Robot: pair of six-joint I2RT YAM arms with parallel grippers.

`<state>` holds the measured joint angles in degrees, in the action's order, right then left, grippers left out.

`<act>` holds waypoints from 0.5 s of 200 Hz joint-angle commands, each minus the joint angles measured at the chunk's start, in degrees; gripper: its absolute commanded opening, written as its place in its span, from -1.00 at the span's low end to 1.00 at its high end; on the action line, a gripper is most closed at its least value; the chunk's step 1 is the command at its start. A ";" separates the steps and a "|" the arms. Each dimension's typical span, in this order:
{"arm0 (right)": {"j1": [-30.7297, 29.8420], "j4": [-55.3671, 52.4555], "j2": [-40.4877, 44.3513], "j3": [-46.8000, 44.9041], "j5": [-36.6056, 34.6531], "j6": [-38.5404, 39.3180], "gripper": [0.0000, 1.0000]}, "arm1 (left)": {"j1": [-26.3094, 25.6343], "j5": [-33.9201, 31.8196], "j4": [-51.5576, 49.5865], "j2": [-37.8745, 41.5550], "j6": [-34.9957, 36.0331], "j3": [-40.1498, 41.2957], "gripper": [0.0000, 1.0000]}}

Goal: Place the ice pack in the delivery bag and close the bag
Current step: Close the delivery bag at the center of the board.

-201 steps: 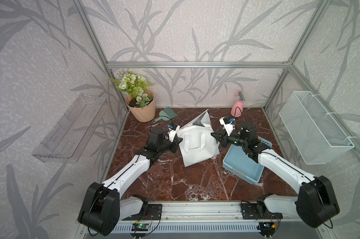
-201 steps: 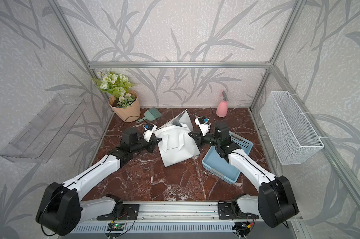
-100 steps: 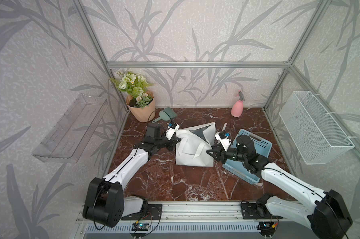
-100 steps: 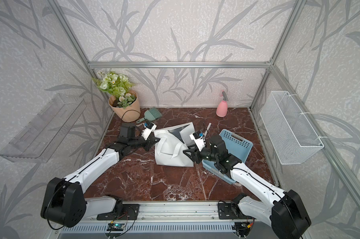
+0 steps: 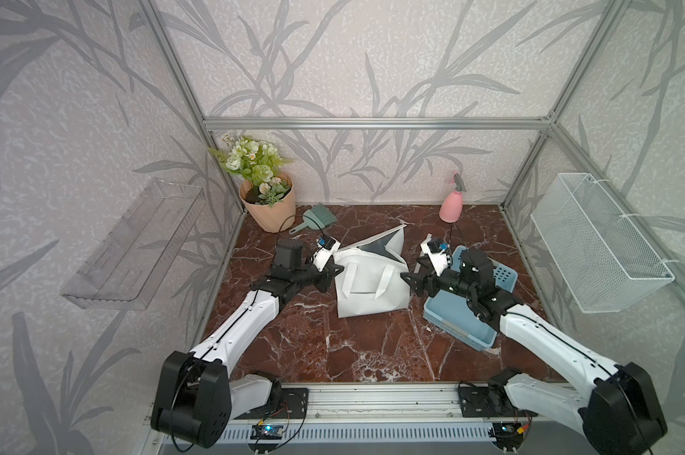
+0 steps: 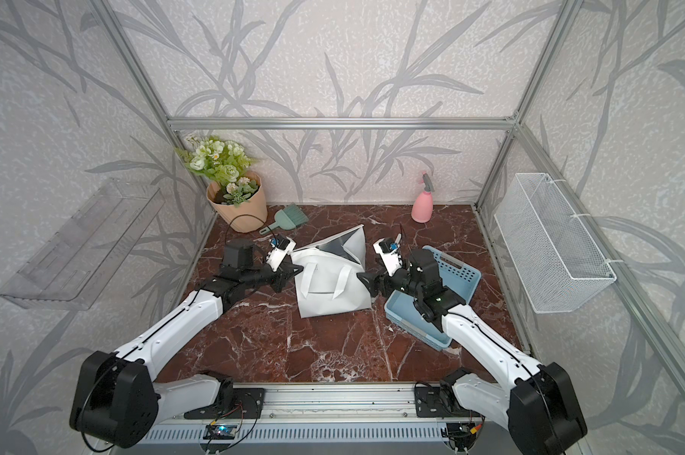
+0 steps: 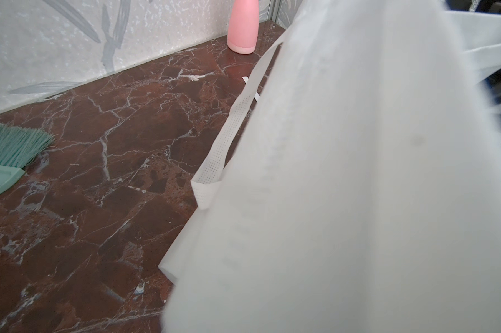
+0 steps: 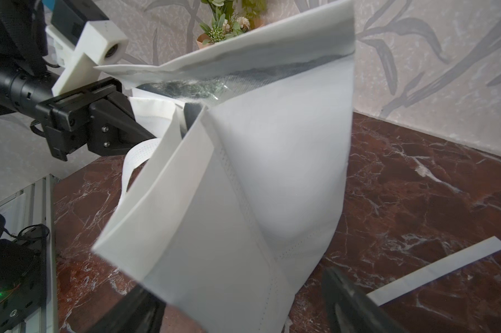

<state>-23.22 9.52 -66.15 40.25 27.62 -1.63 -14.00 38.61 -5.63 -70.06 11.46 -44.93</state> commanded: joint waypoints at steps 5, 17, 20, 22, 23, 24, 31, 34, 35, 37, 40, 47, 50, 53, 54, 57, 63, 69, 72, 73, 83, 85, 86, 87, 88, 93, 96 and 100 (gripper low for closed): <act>2.70 4.25 -3.62 4.14 8.32 2.86 0.85 | 0.46 0.92 0.79 0.68 1.02 -0.52 -1.00; 3.97 5.21 -5.87 5.86 10.92 3.37 0.87 | 0.46 0.93 0.76 0.75 1.05 -0.43 -1.00; 4.33 5.35 -6.40 6.39 12.17 3.65 0.87 | 0.42 0.90 0.87 0.79 1.02 -0.42 -1.00; 4.61 5.58 -6.85 6.55 13.00 3.82 0.87 | 0.41 0.91 0.88 0.78 1.02 -0.42 -1.00; 4.90 5.92 -7.21 6.87 14.14 4.05 0.87 | 0.39 0.97 0.84 0.79 1.02 -0.42 -1.00; 4.90 5.92 -7.21 6.87 14.14 4.05 0.87 | 0.43 1.00 0.86 0.80 0.97 -0.42 -1.00; 5.67 7.87 -8.42 7.18 17.57 4.45 0.89 | 0.46 1.01 0.79 0.80 1.02 -0.49 -1.00; 5.89 8.87 -8.91 7.13 18.47 4.46 0.90 | 0.46 1.00 0.79 0.77 1.06 -0.50 -1.00; 5.99 9.26 -9.09 7.13 18.76 4.41 0.91 | 0.42 0.97 0.75 0.79 1.08 -0.51 -1.00; 6.08 9.85 -9.37 7.17 19.13 4.37 0.91 | 0.43 1.08 0.81 0.80 1.10 -0.58 -1.00; 6.19 10.79 -9.98 7.35 19.68 4.41 0.92 | 0.46 1.11 0.73 0.80 1.10 -0.52 -1.00; 6.32 11.13 -10.85 8.15 20.37 4.35 0.93 | 0.46 1.05 0.66 0.80 1.19 -0.51 -1.00; 6.39 10.76 -11.37 8.69 20.98 4.42 0.93 | 0.46 1.04 0.62 0.80 1.19 -0.59 -1.00; 6.43 10.07 -11.90 9.42 21.62 4.62 0.93 | 0.46 1.04 0.55 0.78 1.19 -0.60 -1.00; 6.43 9.85 -12.07 9.63 21.79 4.71 0.93 | 0.46 1.03 0.54 0.79 1.24 -0.60 -1.00; 6.47 9.17 -12.56 10.38 22.32 4.85 0.92 | 0.46 1.03 0.47 0.74 1.27 -0.64 -1.00; 6.44 8.56 -13.50 11.54 22.94 5.18 0.93 | 0.46 0.94 0.34 0.77 1.36 -0.70 -1.00; 6.48 8.57 -14.33 12.43 23.34 5.09 0.93 | 0.44 0.94 0.20 0.79 1.45 -0.69 -1.00; 6.51 8.87 -14.69 12.74 23.52 5.06 0.93 | 0.46 0.93 0.18 0.77 1.48 -0.75 -1.00; 6.47 8.86 -14.79 12.83 23.62 5.06 0.93 | 0.46 0.94 0.18 0.79 1.51 -0.77 -1.00; 6.44 8.96 -15.92 13.95 24.50 5.13 0.93 | 0.44 1.01 0.01 0.71 1.54 -0.93 -1.00; 6.44 8.83 -16.16 14.21 24.54 5.23 0.93 | 0.46 0.98 -0.06 0.71 1.54 -0.92 -1.00; 6.44 8.71 -16.27 14.36 24.61 5.28 0.93 | 0.46 0.96 -0.12 0.72 1.54 -0.94 -1.00; 6.44 8.69 -16.41 14.43 24.69 5.30 0.93 | 0.46 0.99 -0.10 0.72 1.54 -0.99 -1.00; 6.44 8.64 -16.53 14.65 24.73 5.35 0.93 | 0.42 1.01 -0.09 0.67 1.54 -0.97 -1.00; 6.44 8.14 -17.08 15.43 24.99 5.72 0.93 | 0.46 1.01 -0.08 0.60 1.57 -1.02 -1.00; 6.44 7.74 -17.44 15.87 25.18 5.92 0.93 | 0.42 1.03 -0.12 0.58 1.62 -1.08 -1.00; 6.46 7.19 -17.82 16.44 25.36 6.23 0.93 | 0.45 1.11 -0.25 0.54 1.71 -1.12 -1.00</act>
<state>-16.91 16.36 -82.28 52.95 48.51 2.74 -13.82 39.03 -5.67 -70.06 12.03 -44.95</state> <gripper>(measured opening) 0.963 0.044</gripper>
